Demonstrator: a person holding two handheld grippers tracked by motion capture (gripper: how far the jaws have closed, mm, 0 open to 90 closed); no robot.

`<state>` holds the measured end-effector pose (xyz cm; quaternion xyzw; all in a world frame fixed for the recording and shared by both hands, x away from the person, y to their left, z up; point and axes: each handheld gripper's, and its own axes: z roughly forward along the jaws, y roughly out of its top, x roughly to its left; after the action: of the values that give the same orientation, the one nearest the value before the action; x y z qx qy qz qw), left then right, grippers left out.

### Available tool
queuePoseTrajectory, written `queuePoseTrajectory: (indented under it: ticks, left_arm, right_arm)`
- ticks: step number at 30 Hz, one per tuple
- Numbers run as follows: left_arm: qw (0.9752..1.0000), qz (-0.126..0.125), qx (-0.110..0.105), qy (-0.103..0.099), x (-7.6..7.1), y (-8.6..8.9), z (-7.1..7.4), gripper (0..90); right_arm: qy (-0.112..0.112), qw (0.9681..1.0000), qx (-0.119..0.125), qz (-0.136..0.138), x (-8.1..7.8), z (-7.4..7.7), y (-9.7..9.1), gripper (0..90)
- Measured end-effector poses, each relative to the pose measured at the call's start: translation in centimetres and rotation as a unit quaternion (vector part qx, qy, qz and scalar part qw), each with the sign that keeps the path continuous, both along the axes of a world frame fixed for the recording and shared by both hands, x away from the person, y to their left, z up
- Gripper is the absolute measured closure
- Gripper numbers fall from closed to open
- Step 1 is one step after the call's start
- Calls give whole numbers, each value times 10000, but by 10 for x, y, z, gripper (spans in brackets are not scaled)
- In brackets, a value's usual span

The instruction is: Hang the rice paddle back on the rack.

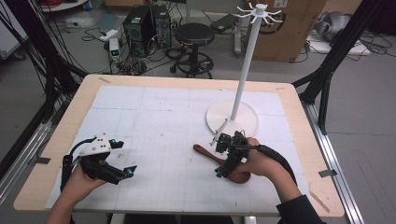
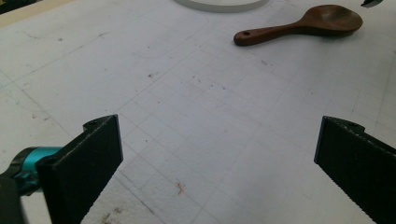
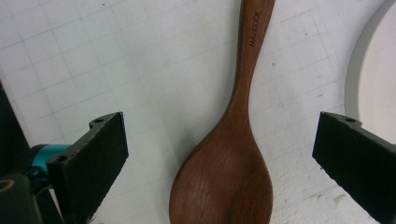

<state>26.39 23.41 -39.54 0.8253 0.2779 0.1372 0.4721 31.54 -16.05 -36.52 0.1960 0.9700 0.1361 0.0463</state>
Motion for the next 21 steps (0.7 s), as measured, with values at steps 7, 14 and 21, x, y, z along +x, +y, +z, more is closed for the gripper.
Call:
queuePoseTrajectory:
  ticks: [7, 14, 21]
  left_arm:
    - [10000, -2, -22, -3, 0, 1, 0, 17]
    - [10000, 9, -49, -5, 2, 0, 1, 17]
    - [10000, -15, -43, -22, 2, 0, 1, 17]
  right_arm:
    - [11, 9998, -215, -37, 9, -4, 7, 23]
    - [71, 9992, -375, -83, 16, -7, 11, 26]
    - [116, 9984, -541, -101, 24, -14, 15, 27]
